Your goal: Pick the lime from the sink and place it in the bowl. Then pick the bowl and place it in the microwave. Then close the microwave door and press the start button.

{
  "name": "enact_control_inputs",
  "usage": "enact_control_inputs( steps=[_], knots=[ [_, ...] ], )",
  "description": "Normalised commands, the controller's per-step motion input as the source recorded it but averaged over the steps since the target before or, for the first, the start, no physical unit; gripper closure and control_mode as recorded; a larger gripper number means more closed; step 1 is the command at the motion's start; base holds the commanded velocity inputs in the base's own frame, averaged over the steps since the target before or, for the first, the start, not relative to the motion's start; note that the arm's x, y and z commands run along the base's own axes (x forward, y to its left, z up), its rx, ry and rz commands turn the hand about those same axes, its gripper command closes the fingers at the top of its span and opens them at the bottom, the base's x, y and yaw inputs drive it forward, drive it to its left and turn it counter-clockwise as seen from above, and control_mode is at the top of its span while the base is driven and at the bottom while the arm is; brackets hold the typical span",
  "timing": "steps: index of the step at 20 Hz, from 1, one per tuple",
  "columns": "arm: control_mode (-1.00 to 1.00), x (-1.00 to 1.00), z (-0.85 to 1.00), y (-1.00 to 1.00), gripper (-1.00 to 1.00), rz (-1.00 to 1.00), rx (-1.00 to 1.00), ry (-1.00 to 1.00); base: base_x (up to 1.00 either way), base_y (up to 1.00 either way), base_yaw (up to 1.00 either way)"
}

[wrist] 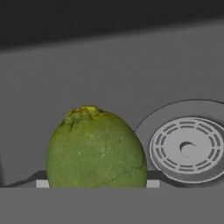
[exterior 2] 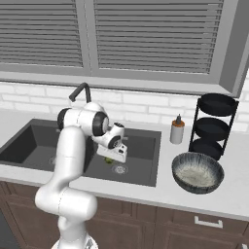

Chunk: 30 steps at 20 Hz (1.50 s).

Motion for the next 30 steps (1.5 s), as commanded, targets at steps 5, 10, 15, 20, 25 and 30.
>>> enact_control_inputs(
  steps=[5,10,15,20,25,30],
  knots=[
    [-1.0,-0.8,0.64,-0.7,1.0,0.0,0.0,-0.17,0.0,0.0,0.0],
    [-1.0,-0.96,0.67,-0.63,1.0,0.0,0.0,-0.2,0.0,0.0,0.0],
    [-1.0,-0.86,0.95,-0.13,1.0,0.0,0.0,-0.22,0.0,0.0,0.0],
    [-1.0,-0.69,1.0,-0.08,1.0,0.0,0.0,-0.12,0.0,0.0,0.0],
    [-1.0,-0.51,1.0,-0.17,1.0,-0.01,0.0,-0.01,0.0,0.0,0.0],
    [-1.0,-0.32,1.0,-0.12,1.0,0.0,0.0,0.0,0.0,0.0,0.0]
  ],
)
